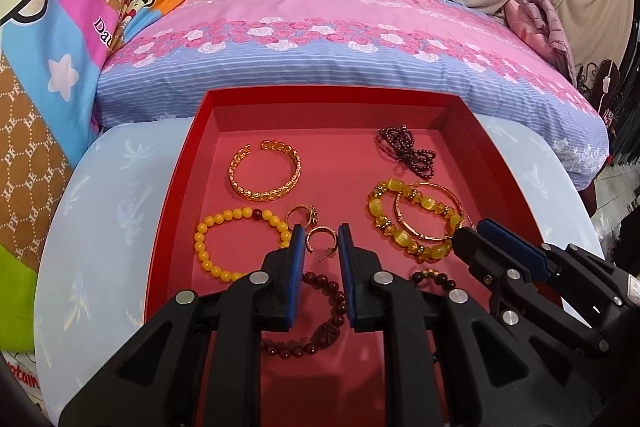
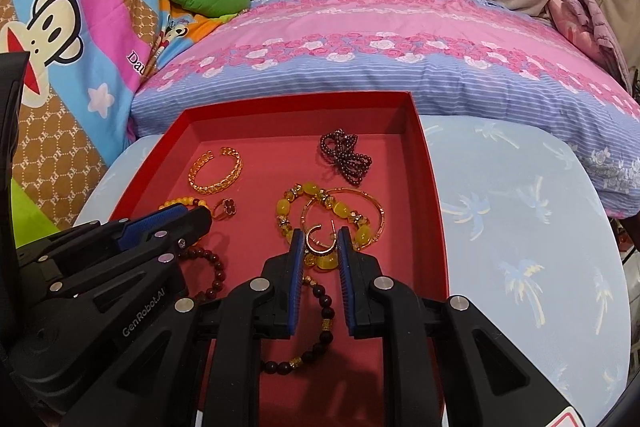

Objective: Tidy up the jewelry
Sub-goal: 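Carry both hoop earrings into the red box and open both tools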

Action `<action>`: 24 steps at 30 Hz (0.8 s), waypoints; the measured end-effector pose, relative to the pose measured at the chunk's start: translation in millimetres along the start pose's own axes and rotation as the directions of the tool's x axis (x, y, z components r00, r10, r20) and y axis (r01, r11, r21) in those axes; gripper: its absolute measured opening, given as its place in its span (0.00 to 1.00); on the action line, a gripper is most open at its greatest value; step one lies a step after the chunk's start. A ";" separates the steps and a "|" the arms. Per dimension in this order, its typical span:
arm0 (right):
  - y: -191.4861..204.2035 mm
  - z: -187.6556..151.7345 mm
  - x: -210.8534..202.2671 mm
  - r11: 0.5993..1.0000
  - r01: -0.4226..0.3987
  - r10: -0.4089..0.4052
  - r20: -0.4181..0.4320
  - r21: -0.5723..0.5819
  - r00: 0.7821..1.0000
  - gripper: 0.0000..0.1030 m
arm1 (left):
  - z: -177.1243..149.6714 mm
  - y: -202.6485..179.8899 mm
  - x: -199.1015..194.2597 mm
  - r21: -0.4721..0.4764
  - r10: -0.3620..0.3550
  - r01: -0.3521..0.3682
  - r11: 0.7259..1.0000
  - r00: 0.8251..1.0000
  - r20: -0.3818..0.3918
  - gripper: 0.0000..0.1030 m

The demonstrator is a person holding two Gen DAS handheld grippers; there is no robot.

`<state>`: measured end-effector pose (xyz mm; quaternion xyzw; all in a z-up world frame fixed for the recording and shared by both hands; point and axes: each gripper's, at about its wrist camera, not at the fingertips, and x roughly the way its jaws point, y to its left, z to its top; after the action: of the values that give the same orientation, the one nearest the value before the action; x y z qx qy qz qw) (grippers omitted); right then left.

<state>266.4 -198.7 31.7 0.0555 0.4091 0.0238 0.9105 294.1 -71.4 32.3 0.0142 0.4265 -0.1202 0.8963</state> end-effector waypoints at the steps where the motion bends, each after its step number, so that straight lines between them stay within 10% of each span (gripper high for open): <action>1: -0.1 0.1 1.6 1.000 0.001 -0.001 -0.003 0.000 1.000 0.16 | 0.4 -0.2 1.3 0.001 0.005 -0.005 1.000 1.000 0.000 0.16; 8: -1.8 -0.6 5.3 1.000 0.008 -0.008 -0.006 -0.003 1.000 0.16 | 1.5 -1.3 6.3 0.008 0.015 -0.015 1.000 1.000 -0.008 0.19; 11: -1.7 -0.3 3.7 1.000 0.008 -0.008 0.002 -0.006 1.000 0.17 | 2.2 -2.4 4.4 0.006 0.039 -0.039 0.999 0.999 0.003 0.41; 24: -0.1 -5.7 -20.9 0.999 0.035 -0.034 0.033 -0.020 0.999 0.22 | -2.8 -7.9 -20.4 0.020 0.071 -0.071 0.997 0.997 0.034 0.42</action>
<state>248.3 -200.2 43.4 0.0397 0.3947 0.0113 0.9179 277.8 -74.5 46.9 0.0368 0.4096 -0.0929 0.9068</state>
